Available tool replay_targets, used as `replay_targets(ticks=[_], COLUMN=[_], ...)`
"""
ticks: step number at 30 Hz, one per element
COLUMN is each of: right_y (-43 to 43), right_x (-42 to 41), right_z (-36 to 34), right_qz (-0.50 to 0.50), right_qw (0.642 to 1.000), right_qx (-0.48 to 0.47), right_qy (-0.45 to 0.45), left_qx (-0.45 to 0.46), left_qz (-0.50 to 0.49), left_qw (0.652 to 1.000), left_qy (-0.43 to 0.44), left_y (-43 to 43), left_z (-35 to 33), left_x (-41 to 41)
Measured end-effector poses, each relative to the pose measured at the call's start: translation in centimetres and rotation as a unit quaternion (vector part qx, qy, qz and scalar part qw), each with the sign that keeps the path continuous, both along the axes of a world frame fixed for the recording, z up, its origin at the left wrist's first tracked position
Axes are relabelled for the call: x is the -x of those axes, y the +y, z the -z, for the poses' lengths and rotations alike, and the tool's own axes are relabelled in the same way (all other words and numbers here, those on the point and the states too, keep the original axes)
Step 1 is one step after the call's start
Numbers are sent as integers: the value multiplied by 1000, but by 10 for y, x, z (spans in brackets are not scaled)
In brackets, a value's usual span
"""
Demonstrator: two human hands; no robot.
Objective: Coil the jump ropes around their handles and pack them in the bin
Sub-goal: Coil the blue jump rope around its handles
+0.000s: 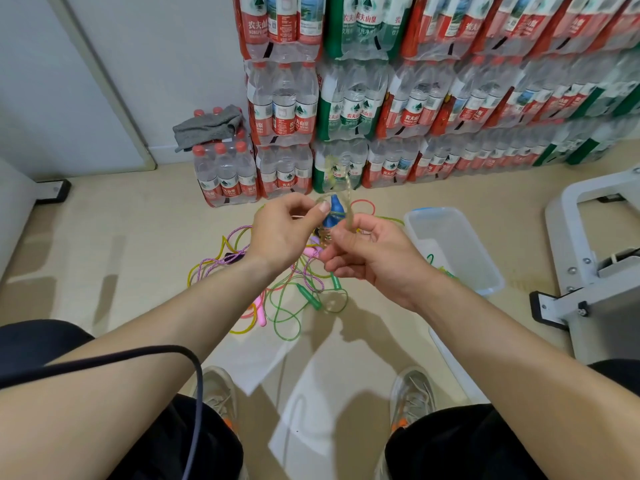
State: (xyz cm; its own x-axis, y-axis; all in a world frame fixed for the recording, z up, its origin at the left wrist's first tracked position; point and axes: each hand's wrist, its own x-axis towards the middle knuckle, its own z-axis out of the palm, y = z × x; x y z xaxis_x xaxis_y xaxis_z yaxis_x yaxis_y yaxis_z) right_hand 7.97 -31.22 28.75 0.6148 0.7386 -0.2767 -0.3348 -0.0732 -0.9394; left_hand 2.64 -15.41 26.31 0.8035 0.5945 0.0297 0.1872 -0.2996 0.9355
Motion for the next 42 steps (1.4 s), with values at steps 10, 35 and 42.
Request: replay_targets(ticks=[10, 35, 42], right_y=[5, 2, 8], right_x=[-15, -23, -16], right_z=[13, 13, 6], right_qz=[119, 217, 233], right_qw=[957, 896, 913], right_qx=[86, 116, 102], right_qy=[-250, -369, -319], left_qx=[81, 266, 232], left_qz=[50, 23, 14], left_qw=[995, 963, 973], left_qy=[-3, 23, 7], left_y=[-9, -24, -31], left_z=[5, 1, -1], left_x=[-3, -1, 1])
